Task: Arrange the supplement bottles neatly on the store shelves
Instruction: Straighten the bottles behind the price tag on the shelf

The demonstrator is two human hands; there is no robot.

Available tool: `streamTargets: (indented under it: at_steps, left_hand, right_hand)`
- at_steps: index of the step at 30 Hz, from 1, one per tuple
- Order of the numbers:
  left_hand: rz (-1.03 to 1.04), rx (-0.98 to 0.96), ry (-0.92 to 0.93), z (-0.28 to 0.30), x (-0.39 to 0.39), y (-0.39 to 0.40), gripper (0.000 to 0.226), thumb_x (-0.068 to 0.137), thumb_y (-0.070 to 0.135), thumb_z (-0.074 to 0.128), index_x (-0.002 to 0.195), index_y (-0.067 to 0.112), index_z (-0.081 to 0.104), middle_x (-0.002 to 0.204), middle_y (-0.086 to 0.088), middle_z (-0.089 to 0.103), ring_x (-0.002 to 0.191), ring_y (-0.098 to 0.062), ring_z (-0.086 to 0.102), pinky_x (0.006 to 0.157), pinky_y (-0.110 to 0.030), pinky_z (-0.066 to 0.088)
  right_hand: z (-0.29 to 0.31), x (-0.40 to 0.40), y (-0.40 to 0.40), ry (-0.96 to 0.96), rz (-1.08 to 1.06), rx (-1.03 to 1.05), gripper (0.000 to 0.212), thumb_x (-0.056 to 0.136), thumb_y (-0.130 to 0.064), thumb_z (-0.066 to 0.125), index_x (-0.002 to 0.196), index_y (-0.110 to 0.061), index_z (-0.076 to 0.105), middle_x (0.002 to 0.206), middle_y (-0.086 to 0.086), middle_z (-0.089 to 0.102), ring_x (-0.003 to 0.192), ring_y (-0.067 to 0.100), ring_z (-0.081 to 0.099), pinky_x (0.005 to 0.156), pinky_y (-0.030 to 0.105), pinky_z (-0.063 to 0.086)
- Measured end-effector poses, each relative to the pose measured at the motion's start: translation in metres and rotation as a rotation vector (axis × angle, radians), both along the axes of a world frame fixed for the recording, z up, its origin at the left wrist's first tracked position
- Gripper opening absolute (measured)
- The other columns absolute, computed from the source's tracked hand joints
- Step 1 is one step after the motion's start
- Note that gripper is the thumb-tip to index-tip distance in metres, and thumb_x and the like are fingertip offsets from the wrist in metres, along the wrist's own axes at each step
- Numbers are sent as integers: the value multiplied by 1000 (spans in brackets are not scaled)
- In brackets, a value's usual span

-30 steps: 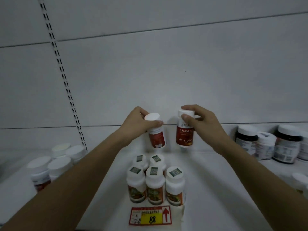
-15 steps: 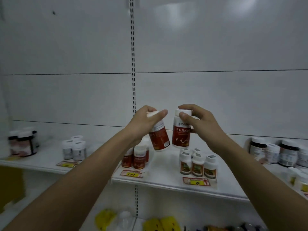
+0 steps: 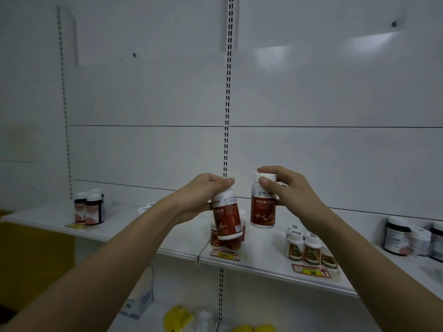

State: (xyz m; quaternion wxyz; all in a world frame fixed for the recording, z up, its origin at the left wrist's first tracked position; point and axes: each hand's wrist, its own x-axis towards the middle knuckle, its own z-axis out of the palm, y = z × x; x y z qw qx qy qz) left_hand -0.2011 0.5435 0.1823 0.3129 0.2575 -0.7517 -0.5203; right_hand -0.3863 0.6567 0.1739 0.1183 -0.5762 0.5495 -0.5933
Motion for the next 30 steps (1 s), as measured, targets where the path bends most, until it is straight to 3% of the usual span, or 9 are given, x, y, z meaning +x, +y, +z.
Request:
streamTargets:
  at_steps: [3,8,13,18,23,27,30]
  left_hand:
    - [95,-74,66,0,-5,-6,31,88,31,68,109,8,65,111,-9,68,100,-19,66,83,-32,55]
    - [232,-128,114,4,-28,-29,44,76,31,79,111,7,69,106,-8,71,98,-21,68,88,-38,56]
    - [302,-183,111,21,-51,-60,37,75,40,79,100,13,73,99,0,73,94,-15,67,84,-32,55]
    - [322,-210,111,19,-74,-92,32,78,35,78,102,14,73,99,0,72,92,-14,68,78,-28,55]
    - [337,-211,115,14,-89,-130,30,77,30,79,102,13,73,99,-3,73,94,-18,68,81,-32,55]
    - [316,-200,116,7,-100,-161,31,77,29,79,103,12,73,100,-2,73,94,-17,68,78,-29,54]
    - [295,-184,123,-1,-109,-188,36,76,31,80,105,12,72,102,-3,72,95,-17,68,74,-27,52]
  right_hand:
    - [-6,-8,-4,-40,-16,5,23,95,-27,59,117,-28,65,107,-12,66,91,4,65,66,17,51]
    - [-12,-35,-18,-29,-72,16,22,93,-26,62,116,-27,65,103,-9,66,91,7,64,68,19,50]
    - [-1,-76,-45,-44,-107,25,25,93,-32,62,117,-26,66,104,-9,65,94,11,64,72,25,52]
    - [-5,-100,-83,-76,-98,48,27,94,-31,61,119,-22,67,105,-4,66,95,13,64,72,26,52]
    - [-14,-110,-119,-91,-106,70,27,93,-28,63,119,-21,67,114,1,67,102,19,65,88,36,53]
    - [-16,-114,-145,-96,-116,86,28,94,-26,62,121,-21,66,116,2,66,102,19,64,81,34,53]
    - [-20,-115,-165,-84,-139,100,30,95,-26,61,124,-20,65,118,1,65,105,20,63,83,35,52]
